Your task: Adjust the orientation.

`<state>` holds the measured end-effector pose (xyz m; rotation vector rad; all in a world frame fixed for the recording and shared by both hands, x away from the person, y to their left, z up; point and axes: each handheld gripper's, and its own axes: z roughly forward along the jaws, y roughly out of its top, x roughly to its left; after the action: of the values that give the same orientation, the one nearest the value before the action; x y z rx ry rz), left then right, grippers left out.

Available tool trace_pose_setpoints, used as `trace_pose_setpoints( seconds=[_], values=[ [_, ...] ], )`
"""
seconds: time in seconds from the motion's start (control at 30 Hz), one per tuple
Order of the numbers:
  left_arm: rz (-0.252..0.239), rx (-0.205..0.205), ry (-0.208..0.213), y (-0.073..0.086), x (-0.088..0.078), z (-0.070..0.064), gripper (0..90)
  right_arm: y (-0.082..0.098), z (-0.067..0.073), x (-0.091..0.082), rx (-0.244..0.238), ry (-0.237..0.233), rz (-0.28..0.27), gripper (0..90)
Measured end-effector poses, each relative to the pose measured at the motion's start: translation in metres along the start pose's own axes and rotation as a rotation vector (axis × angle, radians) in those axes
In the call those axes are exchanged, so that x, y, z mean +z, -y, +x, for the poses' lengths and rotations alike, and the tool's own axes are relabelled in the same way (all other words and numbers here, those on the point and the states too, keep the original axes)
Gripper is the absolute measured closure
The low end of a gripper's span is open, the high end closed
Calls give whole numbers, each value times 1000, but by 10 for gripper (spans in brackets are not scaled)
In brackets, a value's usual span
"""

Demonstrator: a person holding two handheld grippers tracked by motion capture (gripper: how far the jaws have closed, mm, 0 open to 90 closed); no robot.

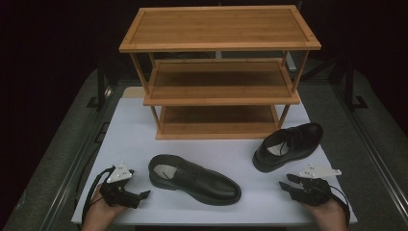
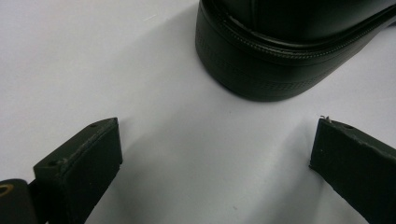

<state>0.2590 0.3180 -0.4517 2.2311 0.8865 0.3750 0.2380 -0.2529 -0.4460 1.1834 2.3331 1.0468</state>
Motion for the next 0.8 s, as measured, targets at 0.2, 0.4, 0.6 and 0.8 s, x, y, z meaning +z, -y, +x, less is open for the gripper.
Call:
trace_pose_setpoints(
  seconds=[0.2, 0.4, 0.6, 0.8],
  values=[
    [0, 1, -1, 0, 0, 0, 17, -15, 17, 2, -16, -130, -39, 897],
    [0, 1, -1, 0, 0, 0, 17, -28, 39, 10, -49, -225, -42, 897],
    [0, 1, -2, 0, 0, 0, 17, -48, 69, 18, -96, -352, -78, 897],
    [0, 1, -2, 0, 0, 0, 17, -54, 90, 21, -139, -432, -84, 897]
  ],
)
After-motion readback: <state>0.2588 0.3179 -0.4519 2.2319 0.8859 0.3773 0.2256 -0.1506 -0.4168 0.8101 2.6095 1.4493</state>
